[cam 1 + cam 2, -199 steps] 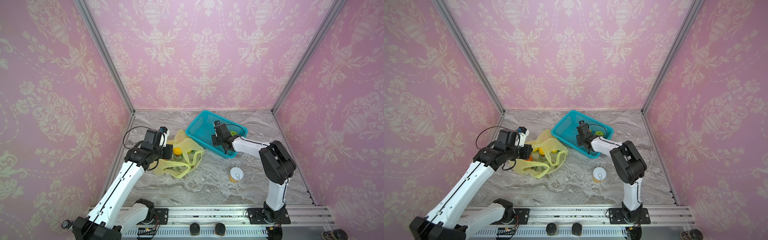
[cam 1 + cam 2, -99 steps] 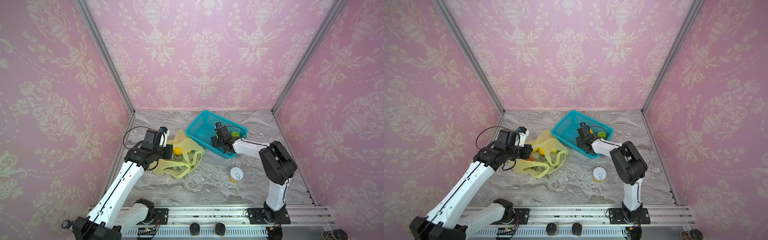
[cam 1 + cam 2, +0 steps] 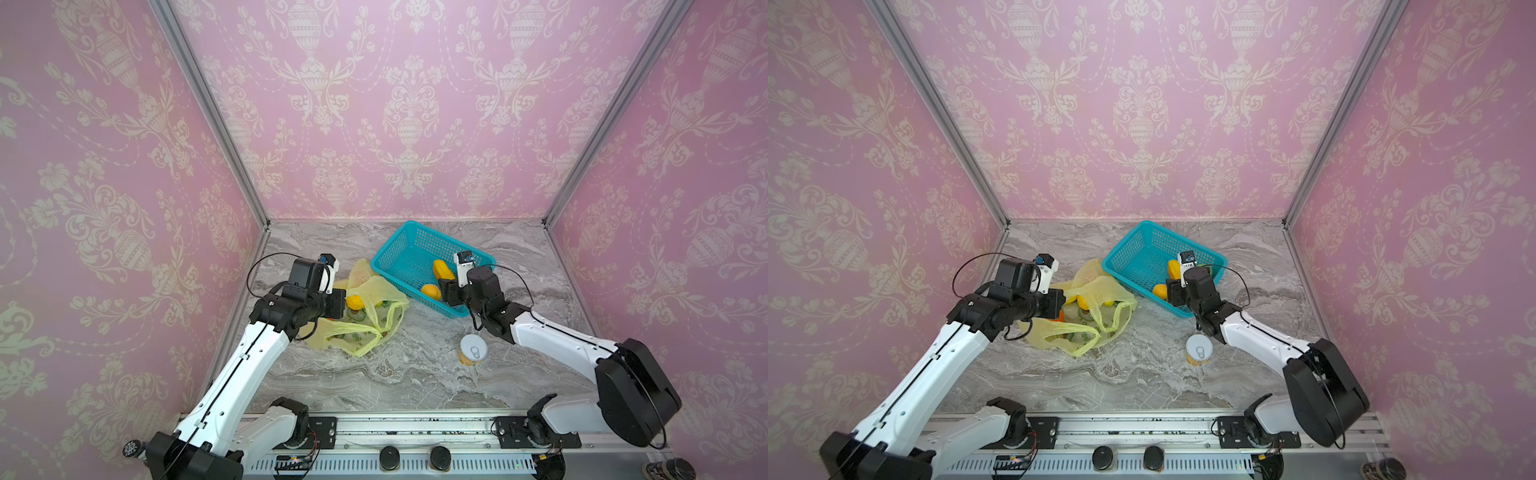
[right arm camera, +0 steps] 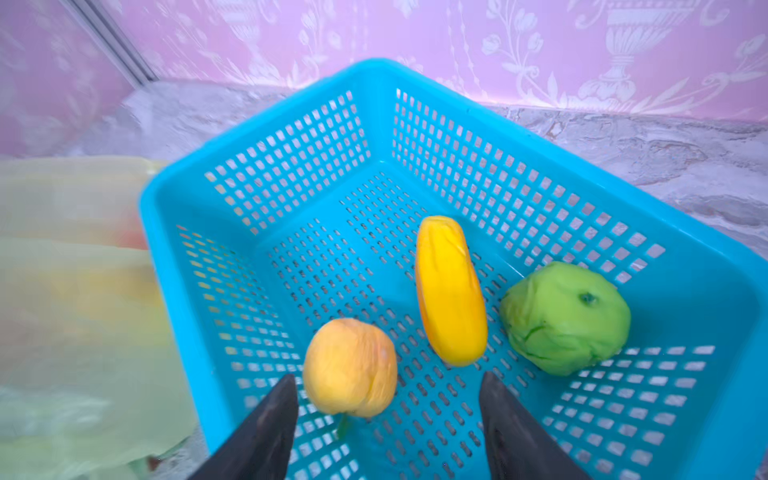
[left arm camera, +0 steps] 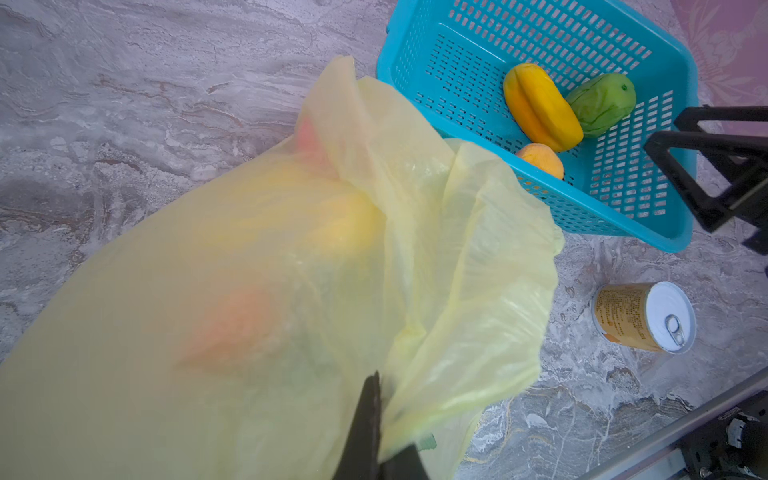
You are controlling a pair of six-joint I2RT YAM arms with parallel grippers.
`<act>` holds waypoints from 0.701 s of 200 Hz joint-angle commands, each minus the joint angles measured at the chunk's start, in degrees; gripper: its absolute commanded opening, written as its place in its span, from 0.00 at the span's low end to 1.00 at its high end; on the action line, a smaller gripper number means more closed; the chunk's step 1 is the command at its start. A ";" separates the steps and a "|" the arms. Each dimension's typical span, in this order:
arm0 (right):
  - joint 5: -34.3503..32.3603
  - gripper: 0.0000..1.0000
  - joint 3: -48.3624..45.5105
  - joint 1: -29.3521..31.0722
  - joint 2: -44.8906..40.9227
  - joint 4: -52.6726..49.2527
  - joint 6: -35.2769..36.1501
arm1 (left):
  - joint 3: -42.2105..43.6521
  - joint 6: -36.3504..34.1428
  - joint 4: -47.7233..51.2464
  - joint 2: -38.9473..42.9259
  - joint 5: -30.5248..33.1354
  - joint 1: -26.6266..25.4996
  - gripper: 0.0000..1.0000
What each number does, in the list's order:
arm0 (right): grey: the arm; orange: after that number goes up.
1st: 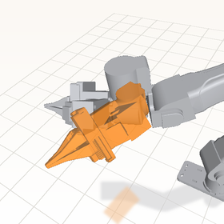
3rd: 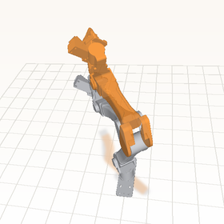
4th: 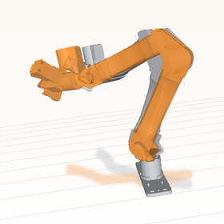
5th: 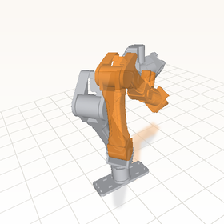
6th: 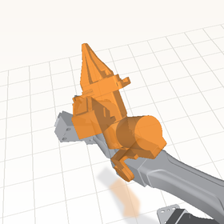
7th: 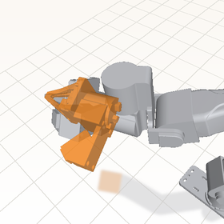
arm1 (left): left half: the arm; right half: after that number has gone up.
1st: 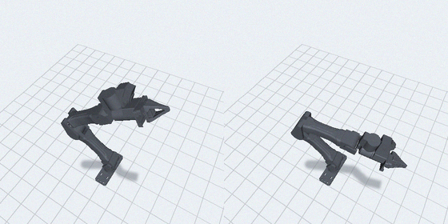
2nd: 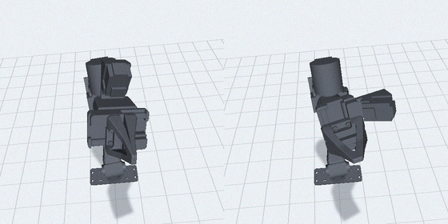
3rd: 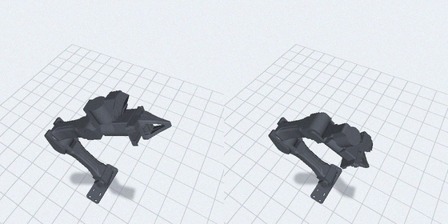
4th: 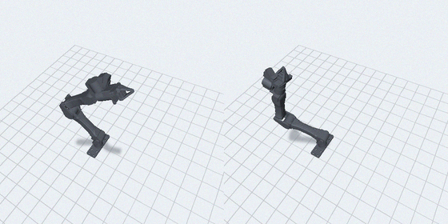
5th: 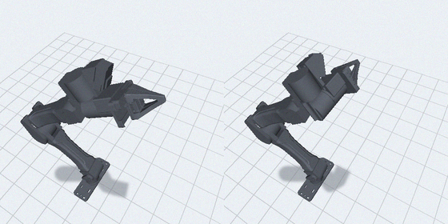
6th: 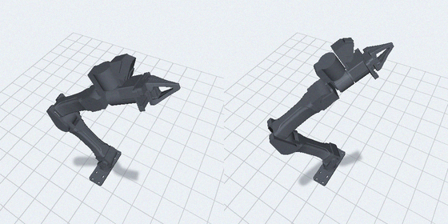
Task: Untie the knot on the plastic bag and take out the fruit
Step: 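Move the right gripper back into the yellow bag's opening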
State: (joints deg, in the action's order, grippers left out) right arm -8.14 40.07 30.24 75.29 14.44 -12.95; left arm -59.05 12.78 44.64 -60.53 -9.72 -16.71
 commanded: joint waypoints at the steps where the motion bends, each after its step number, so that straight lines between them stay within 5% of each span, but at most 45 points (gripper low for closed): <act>1: 5.94 0.63 -4.87 3.30 -7.30 8.47 1.14 | 0.51 -0.44 1.04 0.13 1.22 -0.17 0.00; 29: 8.01 0.59 -8.08 11.97 -12.99 12.30 7.64 | 0.64 -0.40 0.92 0.12 1.39 -0.17 0.00; 78: 20.21 0.58 -8.80 24.05 -9.95 17.37 19.06 | 0.53 -0.45 1.05 0.40 1.02 -0.19 0.00; 140: 26.89 0.56 -3.38 26.75 1.07 15.15 24.36 | 0.79 -0.82 0.62 0.59 -0.66 -0.19 0.00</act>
State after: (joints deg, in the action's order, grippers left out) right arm 15.33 33.15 56.18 72.88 29.65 7.66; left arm -59.02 12.78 44.62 -60.51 -9.76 -16.71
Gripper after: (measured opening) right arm 0.577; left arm 0.047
